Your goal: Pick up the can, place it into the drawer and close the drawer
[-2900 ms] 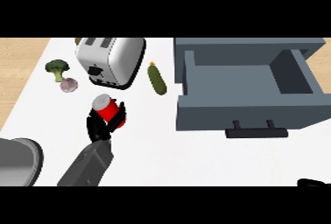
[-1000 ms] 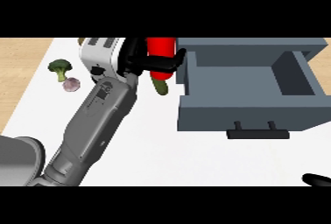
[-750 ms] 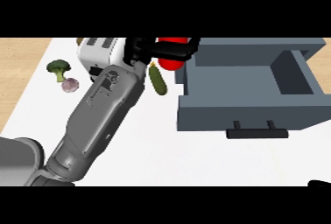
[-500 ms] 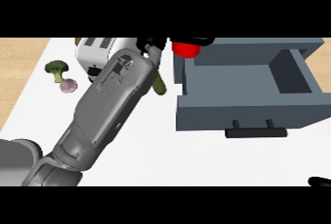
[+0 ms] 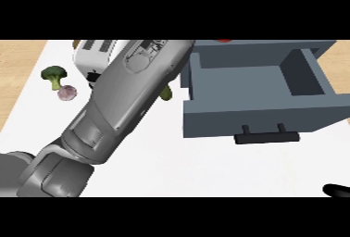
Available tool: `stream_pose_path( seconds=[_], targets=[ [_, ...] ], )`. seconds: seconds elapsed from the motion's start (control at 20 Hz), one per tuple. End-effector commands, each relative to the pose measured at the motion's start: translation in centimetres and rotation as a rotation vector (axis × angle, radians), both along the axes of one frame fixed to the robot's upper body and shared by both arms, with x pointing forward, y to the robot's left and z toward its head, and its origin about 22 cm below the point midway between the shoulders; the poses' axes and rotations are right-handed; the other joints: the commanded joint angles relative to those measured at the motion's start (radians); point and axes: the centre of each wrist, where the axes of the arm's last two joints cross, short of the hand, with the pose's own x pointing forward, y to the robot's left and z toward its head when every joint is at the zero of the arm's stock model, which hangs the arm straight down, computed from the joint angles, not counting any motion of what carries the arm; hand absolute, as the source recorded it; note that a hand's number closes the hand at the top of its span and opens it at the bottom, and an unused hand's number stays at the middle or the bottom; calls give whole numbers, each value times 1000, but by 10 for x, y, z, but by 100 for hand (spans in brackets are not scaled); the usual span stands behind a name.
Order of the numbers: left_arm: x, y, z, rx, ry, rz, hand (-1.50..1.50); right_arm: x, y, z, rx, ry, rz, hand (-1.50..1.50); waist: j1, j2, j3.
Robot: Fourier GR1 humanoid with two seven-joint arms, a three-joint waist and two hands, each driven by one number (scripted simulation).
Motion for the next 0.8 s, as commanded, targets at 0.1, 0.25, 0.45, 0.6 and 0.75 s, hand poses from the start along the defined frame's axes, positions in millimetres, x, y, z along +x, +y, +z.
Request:
stream_pose_path(
  seconds=[0.1, 0.25, 0.45, 0.6, 0.75],
  targets=[
    [3, -17, 16, 31, 20, 14, 150, 9, 7, 12, -8, 2, 27, -150, -18, 6, 0],
    [5, -11, -15, 50, 9, 40, 150, 10, 10, 5, 15, 9, 34, -150, -32, 8, 1],
    [9, -12, -14, 76, -22, 83, 150, 25, 9, 7, -10, -10, 33, -150, -43, 16, 2],
    [9, -19, 4, 76, -17, 150, -150, 10, 10, 18, -21, -10, 42, -150, -53, 12, 2],
    [7, -22, 6, 72, -25, 167, -150, 21, 14, 18, -21, 5, 50, -150, -52, 14, 2]
  ],
)
